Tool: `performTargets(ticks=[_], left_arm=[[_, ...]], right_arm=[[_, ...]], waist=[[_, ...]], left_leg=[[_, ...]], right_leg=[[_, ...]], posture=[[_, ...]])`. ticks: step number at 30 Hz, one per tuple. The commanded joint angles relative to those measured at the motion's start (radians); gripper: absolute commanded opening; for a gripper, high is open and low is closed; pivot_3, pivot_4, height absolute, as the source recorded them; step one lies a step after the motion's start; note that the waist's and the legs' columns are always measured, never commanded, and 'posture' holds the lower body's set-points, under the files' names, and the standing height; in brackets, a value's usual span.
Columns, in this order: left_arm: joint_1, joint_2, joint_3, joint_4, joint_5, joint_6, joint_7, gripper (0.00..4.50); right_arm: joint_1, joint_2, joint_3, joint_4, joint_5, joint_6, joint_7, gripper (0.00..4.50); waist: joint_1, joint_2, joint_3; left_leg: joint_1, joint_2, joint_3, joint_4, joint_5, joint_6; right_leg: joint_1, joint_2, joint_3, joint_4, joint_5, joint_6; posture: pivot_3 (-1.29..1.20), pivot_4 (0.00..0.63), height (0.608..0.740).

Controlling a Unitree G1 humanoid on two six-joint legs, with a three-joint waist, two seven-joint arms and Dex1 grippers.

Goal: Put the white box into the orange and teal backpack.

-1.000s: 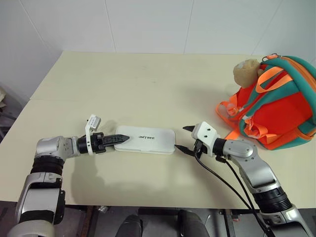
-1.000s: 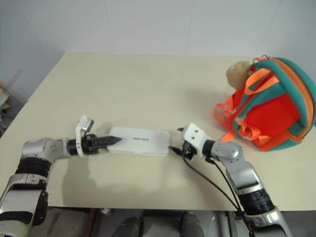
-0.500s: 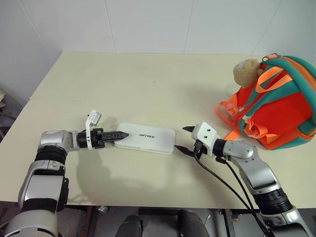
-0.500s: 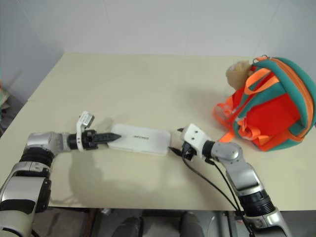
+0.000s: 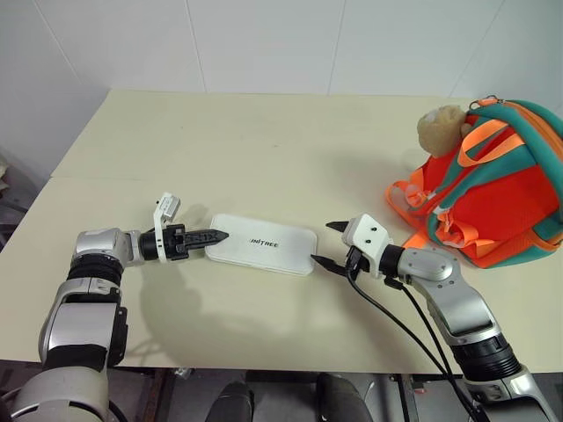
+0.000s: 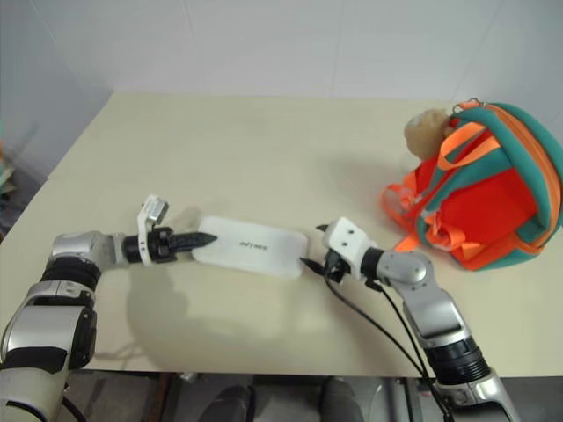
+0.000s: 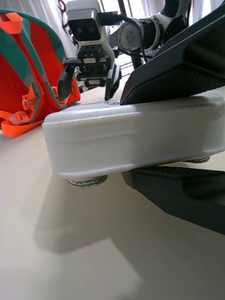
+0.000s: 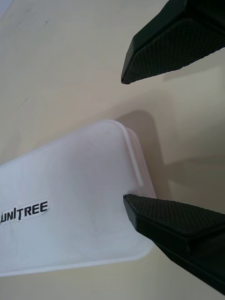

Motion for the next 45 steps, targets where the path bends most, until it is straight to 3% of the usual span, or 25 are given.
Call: performTargets(ticks=[1, 10, 18, 31, 37, 45], left_arm=[[-0.011, -0.006, -0.012, -0.001, 0.046, 0.007, 0.043, 1.60], [-0.027, -0.008, 0.087, -0.039, -0.020, 0.139, 0.084, 1.46], [0.031, -0.015, 0.189, -0.113, -0.079, 0.205, 0.175, 1.35], [0.103, -0.090, 0.460, -0.254, -0.274, 0.327, 0.393, 1.33], [0.151, -0.165, 0.556, -0.378, -0.360, 0.392, 0.520, 1.33], [0.188, -0.263, 0.622, -0.576, -0.467, 0.460, 0.663, 1.33]], right_arm=[[-0.010, 0.006, -0.013, -0.028, 0.012, -0.013, -0.007, 4.50], [-0.010, 0.001, -0.048, -0.036, 0.034, -0.007, -0.010, 4.50], [-0.001, 0.028, -0.172, -0.161, 0.205, 0.110, -0.035, 4.50], [0.187, 0.023, -0.415, -0.334, 0.324, 0.249, -0.226, 4.50], [0.265, 0.084, -0.488, -0.395, 0.335, 0.294, -0.375, 4.50], [0.322, 0.181, -0.568, -0.362, 0.290, 0.216, -0.535, 4.50]], waist=[[0.000, 0.000, 0.000], [-0.002, 0.000, 0.000], [-0.005, 0.000, 0.000], [0.001, 0.000, 0.000], [0.000, 0.000, 0.000], [0.002, 0.000, 0.000]], left_leg=[[0.000, 0.000, 0.000, 0.000, 0.000, 0.000], [0.000, 0.000, 0.000, 0.000, 0.000, 0.000], [0.000, 0.000, 0.000, 0.000, 0.000, 0.000], [-0.001, 0.000, 0.000, -0.001, 0.000, 0.000], [-0.001, 0.000, 0.000, -0.001, 0.000, 0.000], [-0.001, 0.000, 0.001, -0.001, 0.000, 0.000]], right_leg=[[0.000, 0.000, 0.000, 0.000, 0.000, 0.000], [0.000, 0.000, 0.000, 0.000, 0.000, 0.000], [0.000, 0.000, 0.000, 0.000, 0.000, 0.000], [-0.001, 0.000, 0.000, -0.001, 0.000, 0.000], [-0.001, 0.000, 0.001, -0.001, 0.000, 0.000], [-0.002, 0.000, 0.002, 0.000, 0.000, 0.000]], posture=[[0.00, 0.150, 0.740], [0.00, 0.150, 0.740], [0.00, 0.150, 0.740], [0.00, 0.150, 0.740], [0.00, 0.150, 0.740], [0.00, 0.150, 0.740]])
